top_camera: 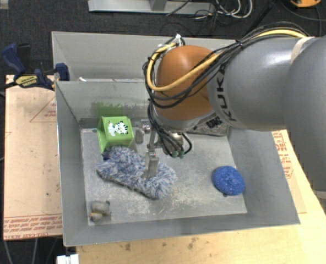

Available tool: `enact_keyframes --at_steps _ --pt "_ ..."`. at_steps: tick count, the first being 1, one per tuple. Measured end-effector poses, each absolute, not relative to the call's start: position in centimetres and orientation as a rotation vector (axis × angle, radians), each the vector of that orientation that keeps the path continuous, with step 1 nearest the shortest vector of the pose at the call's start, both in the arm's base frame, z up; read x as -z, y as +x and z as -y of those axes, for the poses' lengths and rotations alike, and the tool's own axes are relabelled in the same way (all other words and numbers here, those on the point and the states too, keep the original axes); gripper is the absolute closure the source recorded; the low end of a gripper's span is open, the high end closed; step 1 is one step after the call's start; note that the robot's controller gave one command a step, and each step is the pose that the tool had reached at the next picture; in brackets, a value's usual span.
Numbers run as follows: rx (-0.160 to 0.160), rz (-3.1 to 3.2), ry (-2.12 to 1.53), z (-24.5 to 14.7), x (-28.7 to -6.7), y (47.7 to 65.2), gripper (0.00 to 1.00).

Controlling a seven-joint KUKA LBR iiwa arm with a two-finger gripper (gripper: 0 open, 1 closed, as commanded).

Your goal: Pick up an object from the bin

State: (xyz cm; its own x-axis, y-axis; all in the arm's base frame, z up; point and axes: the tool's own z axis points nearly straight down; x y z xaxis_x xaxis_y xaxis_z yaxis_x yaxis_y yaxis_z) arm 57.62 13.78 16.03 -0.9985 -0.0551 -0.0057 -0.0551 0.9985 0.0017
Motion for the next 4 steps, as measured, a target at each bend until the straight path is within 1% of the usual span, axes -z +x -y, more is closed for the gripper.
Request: enact_keyframes --at_steps 1,2,3,4 --pt "-0.001 -3.120 -0.413 -11.8 -14.2 57.1 0.00" --pt "-0.003 -3.129 -0.242 -11.7 -13.9 57.3 0.00" --pt "-0.002 -3.138 -0.121 -11.3 -9.4 57.8 0.00" --pt "0.001 -3.143 0.098 -11.5 -7.2 57.3 1.00"
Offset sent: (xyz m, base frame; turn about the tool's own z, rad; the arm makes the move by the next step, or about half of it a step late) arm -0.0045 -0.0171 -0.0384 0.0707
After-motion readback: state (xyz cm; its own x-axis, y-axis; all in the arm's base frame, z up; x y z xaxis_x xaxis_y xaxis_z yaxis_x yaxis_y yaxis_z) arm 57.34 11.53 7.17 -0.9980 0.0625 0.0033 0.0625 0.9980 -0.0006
